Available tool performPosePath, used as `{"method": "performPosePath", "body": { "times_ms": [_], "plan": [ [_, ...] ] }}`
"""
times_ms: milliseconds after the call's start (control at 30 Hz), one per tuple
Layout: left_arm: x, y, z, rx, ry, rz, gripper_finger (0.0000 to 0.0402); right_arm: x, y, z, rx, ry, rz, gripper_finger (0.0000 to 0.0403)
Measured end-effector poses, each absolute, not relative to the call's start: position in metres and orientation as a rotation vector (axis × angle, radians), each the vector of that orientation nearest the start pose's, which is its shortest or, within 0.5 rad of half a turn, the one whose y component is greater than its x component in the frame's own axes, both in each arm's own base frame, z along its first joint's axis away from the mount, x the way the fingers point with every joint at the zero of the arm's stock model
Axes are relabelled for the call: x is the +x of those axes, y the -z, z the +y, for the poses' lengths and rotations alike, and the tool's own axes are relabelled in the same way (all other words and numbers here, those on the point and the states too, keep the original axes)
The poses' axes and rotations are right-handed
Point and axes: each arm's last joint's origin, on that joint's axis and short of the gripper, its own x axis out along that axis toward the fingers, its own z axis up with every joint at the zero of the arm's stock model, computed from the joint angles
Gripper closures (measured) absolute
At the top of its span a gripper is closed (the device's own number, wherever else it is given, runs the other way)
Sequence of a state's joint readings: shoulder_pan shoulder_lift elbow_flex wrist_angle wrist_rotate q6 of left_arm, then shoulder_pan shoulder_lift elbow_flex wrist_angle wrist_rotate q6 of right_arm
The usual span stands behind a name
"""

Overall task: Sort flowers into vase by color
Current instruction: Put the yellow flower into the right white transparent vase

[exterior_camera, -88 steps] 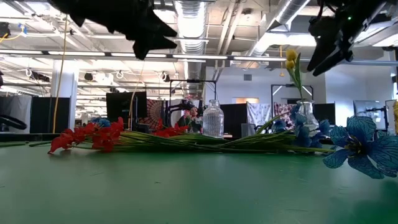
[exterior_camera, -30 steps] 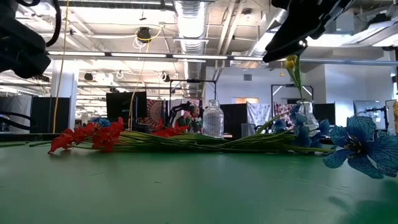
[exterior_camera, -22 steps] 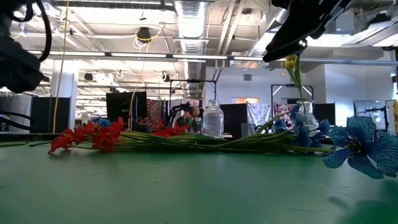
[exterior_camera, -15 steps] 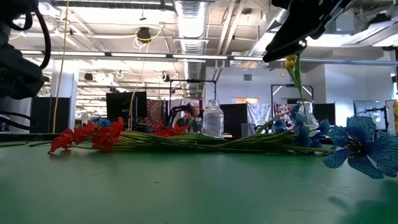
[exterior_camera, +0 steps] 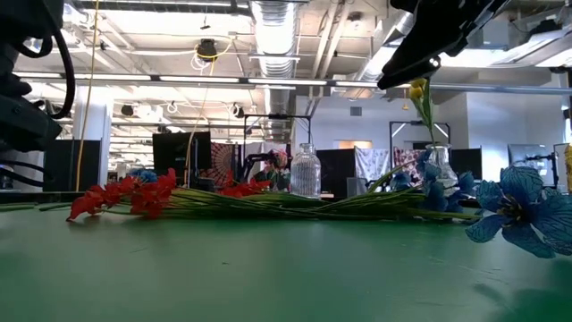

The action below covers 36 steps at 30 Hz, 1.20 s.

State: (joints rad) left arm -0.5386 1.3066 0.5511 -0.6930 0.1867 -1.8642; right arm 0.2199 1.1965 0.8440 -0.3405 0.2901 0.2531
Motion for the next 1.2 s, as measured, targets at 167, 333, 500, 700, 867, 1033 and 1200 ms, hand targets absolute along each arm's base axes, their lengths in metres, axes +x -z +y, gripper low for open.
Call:
{"method": "performPosePath", "body": {
  "times_ms": [167,333,500,700,867,1033,1200],
  "plan": [
    [0.156,-0.141,-0.099,-1.167,-0.863,1.433,0.0306,0.244,-0.26,0.046,0.07,0.151,0.65,0.0159],
    [0.156,-0.141,-0.098,-1.146,-0.847,1.422,0.0363,0.244,-0.26,0.046,0.07,0.151,0.65,0.0159],
    [0.157,-0.141,-0.098,-1.136,-0.851,1.392,0.0398,0.244,-0.26,0.046,0.071,0.151,0.65,0.0159],
    [0.157,-0.144,-0.095,-1.12,-0.852,1.316,0.0401,0.244,-0.26,0.046,0.071,0.15,0.65,0.0159],
    [0.159,-0.158,-0.091,-1.132,-0.8,1.114,0.0401,0.244,-0.26,0.046,0.071,0.15,0.65,0.0159],
    [0.165,-0.184,-0.088,-1.163,-0.63,0.825,0.0401,0.244,-0.261,0.046,0.072,0.15,0.647,0.0159],
    [0.167,-0.214,-0.085,-1.164,-0.451,0.554,0.0401,0.246,-0.263,0.047,0.081,0.146,0.618,0.0159]
  ]
}}
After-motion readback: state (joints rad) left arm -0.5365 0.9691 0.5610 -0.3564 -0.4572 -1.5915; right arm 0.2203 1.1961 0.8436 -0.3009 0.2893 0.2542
